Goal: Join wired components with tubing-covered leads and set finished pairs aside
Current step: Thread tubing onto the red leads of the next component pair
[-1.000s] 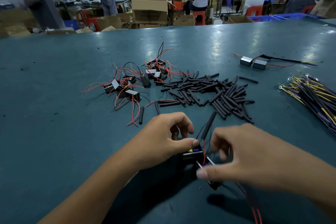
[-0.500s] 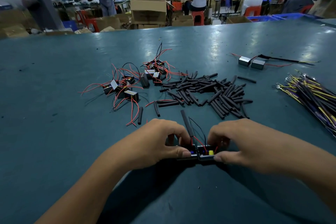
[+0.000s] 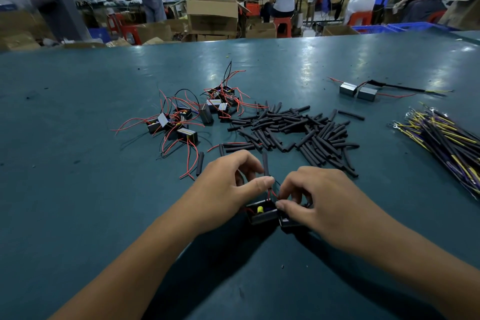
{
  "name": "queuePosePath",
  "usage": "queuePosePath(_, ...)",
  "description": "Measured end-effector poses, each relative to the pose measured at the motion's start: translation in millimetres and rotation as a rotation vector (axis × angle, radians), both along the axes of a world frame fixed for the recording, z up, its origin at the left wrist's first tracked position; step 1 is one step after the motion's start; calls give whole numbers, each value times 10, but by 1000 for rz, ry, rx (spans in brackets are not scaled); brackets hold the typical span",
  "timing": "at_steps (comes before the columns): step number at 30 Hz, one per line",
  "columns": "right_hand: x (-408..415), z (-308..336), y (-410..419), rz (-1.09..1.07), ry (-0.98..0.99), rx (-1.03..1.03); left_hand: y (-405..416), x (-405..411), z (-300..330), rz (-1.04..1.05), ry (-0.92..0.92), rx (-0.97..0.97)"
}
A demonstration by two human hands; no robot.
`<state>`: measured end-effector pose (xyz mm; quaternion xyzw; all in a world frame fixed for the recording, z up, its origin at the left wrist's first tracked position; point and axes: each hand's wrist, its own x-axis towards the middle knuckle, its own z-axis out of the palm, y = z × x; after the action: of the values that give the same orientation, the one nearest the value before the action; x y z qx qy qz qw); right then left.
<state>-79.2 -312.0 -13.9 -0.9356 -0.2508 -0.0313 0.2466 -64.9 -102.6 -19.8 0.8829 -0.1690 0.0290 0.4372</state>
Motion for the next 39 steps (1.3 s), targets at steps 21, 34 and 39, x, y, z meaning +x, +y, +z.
queuePosePath(21,26,-68,-38,28,123,139,-23,-33,-13,-209,131,-213)
queuePosePath(34,-10,140,29,68,-49,625,-62,-101,54,-231,-50,-35)
queuePosePath(39,-24,156,22,107,-103,585,-83,-130,94,-210,-121,47)
